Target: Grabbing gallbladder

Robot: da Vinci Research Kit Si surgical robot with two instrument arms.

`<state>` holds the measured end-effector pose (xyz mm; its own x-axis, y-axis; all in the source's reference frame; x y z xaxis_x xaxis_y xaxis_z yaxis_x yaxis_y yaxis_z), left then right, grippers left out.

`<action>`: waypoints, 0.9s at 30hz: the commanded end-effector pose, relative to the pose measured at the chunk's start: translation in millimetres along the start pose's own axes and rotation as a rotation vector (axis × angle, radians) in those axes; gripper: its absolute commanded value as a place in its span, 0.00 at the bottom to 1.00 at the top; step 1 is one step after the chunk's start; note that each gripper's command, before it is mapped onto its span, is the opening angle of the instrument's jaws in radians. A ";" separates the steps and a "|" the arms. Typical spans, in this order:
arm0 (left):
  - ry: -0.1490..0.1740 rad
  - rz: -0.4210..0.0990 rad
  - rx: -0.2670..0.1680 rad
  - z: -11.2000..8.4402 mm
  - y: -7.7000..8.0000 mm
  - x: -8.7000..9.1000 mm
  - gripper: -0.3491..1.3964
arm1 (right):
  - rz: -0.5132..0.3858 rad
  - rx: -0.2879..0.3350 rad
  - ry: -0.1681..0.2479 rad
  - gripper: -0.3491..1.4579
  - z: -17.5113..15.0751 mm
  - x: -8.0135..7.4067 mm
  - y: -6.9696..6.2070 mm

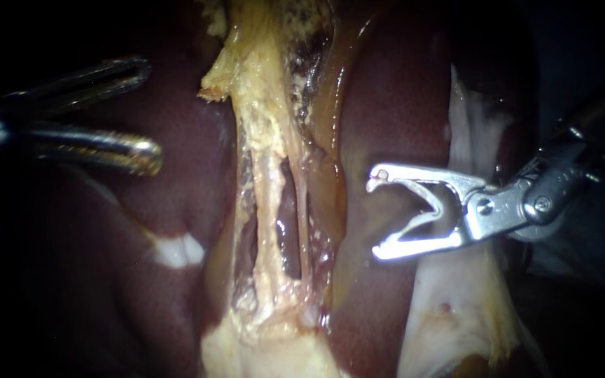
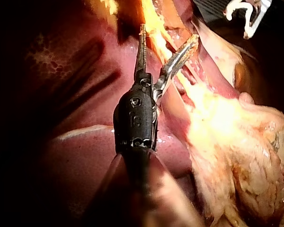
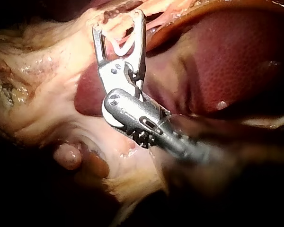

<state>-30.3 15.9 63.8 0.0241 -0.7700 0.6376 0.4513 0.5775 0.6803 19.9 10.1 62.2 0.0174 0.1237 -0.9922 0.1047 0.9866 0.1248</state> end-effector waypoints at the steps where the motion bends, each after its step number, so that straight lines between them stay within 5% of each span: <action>1: -0.002 -0.006 -0.010 0.2 0.3 -0.1 0.59 | 0.002 -0.001 0.000 0.51 0.0 0.0 0.0; 8: -0.017 -0.080 -0.060 1.7 2.2 -0.1 0.56 | 0.002 -0.001 0.000 0.51 0.0 0.0 0.0; 23: -0.018 -0.174 -0.043 6.2 2.7 0.0 0.48 | 0.002 0.000 0.000 0.51 -0.1 0.1 0.0; 25: -0.015 -0.180 -0.045 6.4 3.0 0.0 0.44 | 0.002 0.000 0.000 0.51 -0.1 0.1 -0.1; 27: -0.015 -0.179 -0.045 6.6 3.4 0.1 0.22 | 0.002 0.000 0.000 0.51 -0.1 0.2 -0.1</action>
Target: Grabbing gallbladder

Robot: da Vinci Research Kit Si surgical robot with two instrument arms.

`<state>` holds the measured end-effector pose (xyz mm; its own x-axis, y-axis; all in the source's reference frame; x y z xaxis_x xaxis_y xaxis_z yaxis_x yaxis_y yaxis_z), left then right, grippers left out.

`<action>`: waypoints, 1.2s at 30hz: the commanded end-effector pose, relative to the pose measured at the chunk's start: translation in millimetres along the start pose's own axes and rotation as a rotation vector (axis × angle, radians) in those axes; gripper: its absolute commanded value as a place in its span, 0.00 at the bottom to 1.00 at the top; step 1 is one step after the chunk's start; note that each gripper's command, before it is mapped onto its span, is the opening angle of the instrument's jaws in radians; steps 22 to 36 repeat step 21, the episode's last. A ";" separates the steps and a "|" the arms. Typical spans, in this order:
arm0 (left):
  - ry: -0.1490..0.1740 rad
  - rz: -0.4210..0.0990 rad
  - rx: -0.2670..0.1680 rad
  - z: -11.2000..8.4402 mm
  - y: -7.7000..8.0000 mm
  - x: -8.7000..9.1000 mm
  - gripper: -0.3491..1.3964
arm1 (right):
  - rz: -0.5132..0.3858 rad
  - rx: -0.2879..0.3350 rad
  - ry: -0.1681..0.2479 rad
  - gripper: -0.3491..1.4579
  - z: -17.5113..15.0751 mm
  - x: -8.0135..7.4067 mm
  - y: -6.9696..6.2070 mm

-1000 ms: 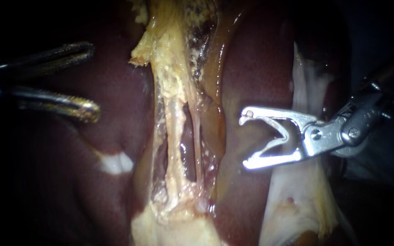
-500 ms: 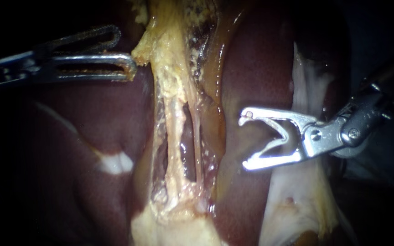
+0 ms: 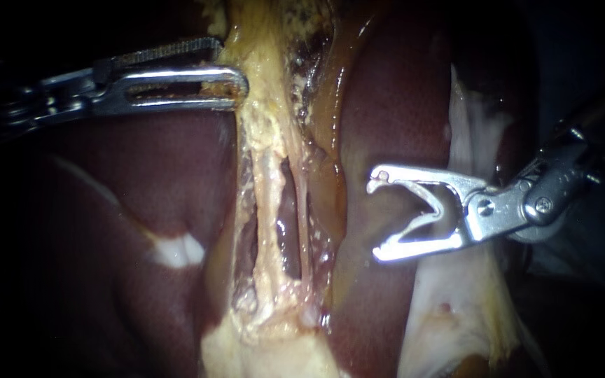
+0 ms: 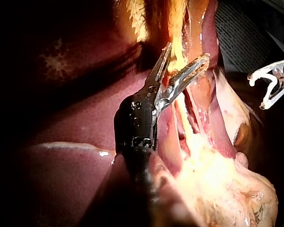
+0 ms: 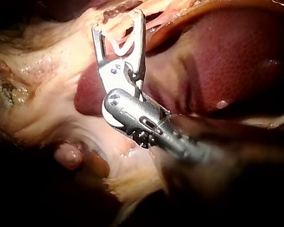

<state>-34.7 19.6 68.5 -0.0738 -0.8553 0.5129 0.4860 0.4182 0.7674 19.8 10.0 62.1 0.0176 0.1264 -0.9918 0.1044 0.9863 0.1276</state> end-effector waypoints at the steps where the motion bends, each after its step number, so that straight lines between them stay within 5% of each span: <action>1: 0.003 0.001 -0.002 0.0 0.2 0.0 0.02 | 0.000 0.000 0.000 0.51 0.0 0.1 0.0; 11: 0.058 -0.001 -0.021 -1.0 2.0 0.6 0.00 | 0.000 0.000 0.000 0.51 0.0 0.1 0.0; 36: 0.058 -0.007 -0.021 -1.1 2.0 0.6 0.00 | 0.000 0.000 0.000 0.51 0.0 0.1 0.0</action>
